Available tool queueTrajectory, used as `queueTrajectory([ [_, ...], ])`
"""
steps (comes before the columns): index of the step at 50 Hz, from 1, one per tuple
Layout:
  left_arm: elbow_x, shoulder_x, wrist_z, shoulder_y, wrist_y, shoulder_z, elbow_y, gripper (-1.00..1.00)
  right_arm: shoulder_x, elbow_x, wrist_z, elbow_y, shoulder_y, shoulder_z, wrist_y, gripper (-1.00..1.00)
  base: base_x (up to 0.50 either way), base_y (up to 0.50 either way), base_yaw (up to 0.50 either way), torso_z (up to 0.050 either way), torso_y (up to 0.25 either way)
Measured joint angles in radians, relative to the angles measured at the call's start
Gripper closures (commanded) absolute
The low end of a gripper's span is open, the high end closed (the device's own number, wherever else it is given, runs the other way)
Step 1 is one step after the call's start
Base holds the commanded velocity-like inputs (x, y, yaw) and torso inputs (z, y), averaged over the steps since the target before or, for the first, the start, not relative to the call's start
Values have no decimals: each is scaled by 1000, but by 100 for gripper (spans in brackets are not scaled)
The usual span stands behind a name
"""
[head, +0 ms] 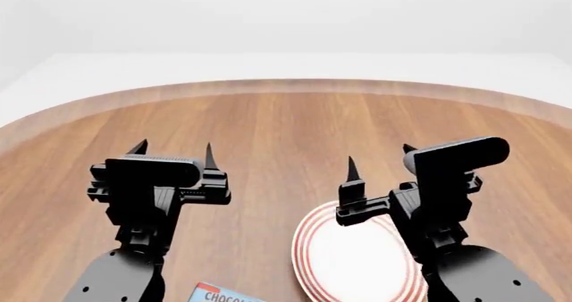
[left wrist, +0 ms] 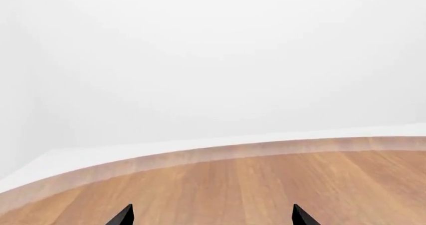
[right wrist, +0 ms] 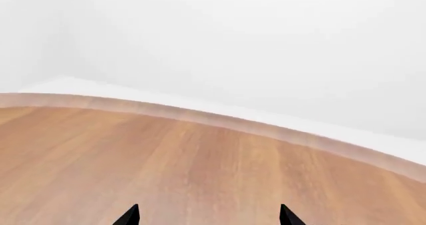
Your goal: Put the chocolate pudding to the right of the plate.
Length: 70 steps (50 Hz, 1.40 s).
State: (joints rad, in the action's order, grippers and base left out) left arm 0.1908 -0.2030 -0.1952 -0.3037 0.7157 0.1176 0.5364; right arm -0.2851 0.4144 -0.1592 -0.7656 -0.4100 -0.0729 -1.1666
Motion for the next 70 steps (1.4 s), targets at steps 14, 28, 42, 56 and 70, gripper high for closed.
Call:
queueTrajectory([
  [14,3,-10,-6,1,-6,4,-6,-100,-151,594,-202,-5,-157,47,-290,-100,0,0,0,0,0],
  [28,10,-14,-12,-10,2,11,-4,-100,-252,1047,-352,56,-291,0,-339,-100,0,0,0,0,0],
  [42,14,-22,-21,-14,10,14,5,-100,-290,1203,-359,82,-346,-81,-336,-100,0,0,0,0,0],
  [56,17,-26,-27,-13,3,24,-3,-100,-276,1215,-311,116,-348,-171,-325,-100,0,0,0,0,0],
  [70,20,-31,-33,-15,1,34,-5,-100,-238,1167,-250,139,-345,-276,-320,-100,0,0,0,0,0],
])
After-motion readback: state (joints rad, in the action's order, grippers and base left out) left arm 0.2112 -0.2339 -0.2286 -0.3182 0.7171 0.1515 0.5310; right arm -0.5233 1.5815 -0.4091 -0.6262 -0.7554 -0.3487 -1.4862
